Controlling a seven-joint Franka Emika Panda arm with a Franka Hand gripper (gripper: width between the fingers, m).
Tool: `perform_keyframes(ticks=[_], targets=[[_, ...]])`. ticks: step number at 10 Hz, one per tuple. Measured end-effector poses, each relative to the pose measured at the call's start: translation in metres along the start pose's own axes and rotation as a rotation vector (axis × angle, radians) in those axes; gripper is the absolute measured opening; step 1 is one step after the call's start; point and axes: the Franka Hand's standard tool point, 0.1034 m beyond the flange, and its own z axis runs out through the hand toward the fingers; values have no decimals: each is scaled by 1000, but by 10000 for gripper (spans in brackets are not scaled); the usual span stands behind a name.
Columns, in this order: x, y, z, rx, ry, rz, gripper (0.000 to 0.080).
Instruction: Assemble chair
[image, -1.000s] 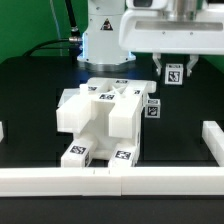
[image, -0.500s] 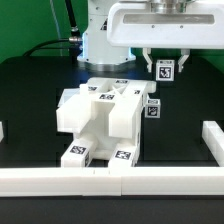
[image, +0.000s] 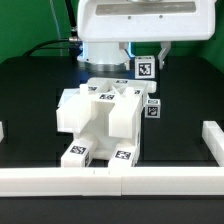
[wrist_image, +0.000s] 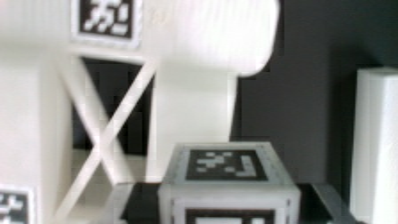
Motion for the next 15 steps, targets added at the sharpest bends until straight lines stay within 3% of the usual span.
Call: perform_keyframes(ticks=[5,7,9,10,13,15], targets=[[1,1,-1,-2,-14,-22,285],[41,12,-22,0,-13,-52,285],[61,27,-30,1,-28,-46,285],[55,18,-31,6,-31,-20,285],[53,19,-29,4,-35,-26,285],[55,18,-20,-7,-44,-33,285]])
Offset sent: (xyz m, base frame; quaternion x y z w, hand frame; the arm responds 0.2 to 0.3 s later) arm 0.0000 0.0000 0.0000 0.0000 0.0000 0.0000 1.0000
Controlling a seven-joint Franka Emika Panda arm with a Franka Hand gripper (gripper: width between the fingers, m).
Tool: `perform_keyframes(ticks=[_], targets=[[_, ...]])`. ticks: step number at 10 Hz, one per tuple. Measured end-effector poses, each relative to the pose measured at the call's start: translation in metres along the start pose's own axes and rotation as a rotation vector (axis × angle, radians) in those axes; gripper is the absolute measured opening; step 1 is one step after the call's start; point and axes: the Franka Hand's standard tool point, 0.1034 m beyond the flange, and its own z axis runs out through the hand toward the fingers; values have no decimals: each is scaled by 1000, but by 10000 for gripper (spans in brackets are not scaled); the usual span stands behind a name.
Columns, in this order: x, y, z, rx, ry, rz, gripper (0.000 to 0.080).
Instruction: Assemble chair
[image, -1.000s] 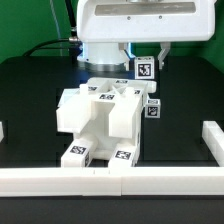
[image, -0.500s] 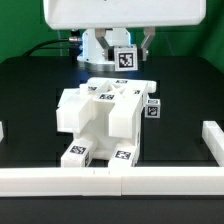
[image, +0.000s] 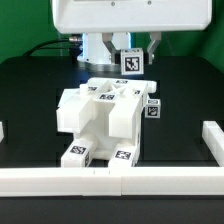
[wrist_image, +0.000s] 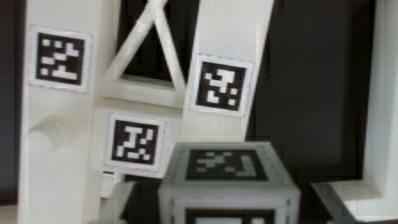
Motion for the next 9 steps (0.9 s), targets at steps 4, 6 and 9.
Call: perform_keyframes(ticks=[4,6,9], targets=[[4,5,13,-14,-3,0,285],[4,5,13,-14,-3,2,285],[3,5,16,-18,-7,5,285]])
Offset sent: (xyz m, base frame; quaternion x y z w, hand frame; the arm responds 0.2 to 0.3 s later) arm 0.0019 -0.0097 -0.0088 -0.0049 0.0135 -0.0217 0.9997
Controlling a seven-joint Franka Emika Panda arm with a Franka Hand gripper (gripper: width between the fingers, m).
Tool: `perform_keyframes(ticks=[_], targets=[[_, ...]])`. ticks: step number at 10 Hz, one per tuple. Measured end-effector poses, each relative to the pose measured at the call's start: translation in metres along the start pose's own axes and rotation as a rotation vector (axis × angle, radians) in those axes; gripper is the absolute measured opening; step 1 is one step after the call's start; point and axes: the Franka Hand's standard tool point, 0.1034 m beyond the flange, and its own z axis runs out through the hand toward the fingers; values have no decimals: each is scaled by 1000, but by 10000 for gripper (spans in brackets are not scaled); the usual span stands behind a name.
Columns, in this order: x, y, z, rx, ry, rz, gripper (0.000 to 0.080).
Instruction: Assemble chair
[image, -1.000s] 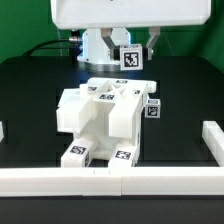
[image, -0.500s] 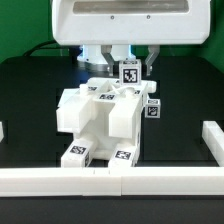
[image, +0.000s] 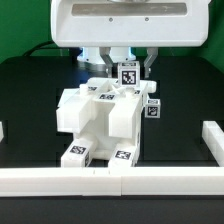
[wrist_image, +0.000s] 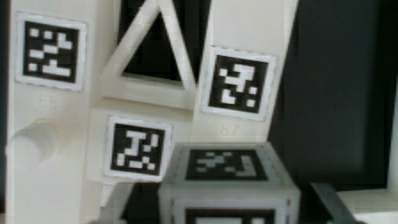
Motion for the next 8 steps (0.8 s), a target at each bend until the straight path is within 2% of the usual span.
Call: perform_keyframes(ticks=[8], targets=[[2,-1,10,-10,3,-4,285]])
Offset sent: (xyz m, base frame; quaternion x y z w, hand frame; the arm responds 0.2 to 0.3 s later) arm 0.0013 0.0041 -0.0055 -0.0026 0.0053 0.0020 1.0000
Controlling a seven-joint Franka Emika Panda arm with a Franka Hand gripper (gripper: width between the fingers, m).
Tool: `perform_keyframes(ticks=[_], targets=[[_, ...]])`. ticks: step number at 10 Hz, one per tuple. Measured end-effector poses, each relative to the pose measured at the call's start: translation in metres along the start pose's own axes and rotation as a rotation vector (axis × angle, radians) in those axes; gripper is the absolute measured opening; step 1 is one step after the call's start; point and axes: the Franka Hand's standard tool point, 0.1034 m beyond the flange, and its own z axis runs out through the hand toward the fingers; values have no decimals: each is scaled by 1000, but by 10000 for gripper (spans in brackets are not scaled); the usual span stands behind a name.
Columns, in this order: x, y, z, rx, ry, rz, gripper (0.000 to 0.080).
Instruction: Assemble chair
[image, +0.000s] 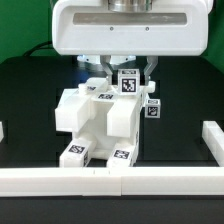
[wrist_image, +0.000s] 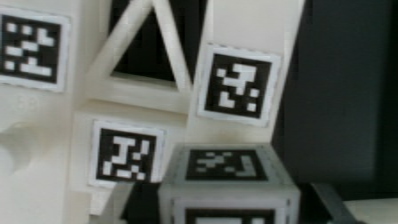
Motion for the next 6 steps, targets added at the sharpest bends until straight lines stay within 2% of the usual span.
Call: perform_keyframes(ticks=[6], targets=[[1,3,0,0,5,-3,285]])
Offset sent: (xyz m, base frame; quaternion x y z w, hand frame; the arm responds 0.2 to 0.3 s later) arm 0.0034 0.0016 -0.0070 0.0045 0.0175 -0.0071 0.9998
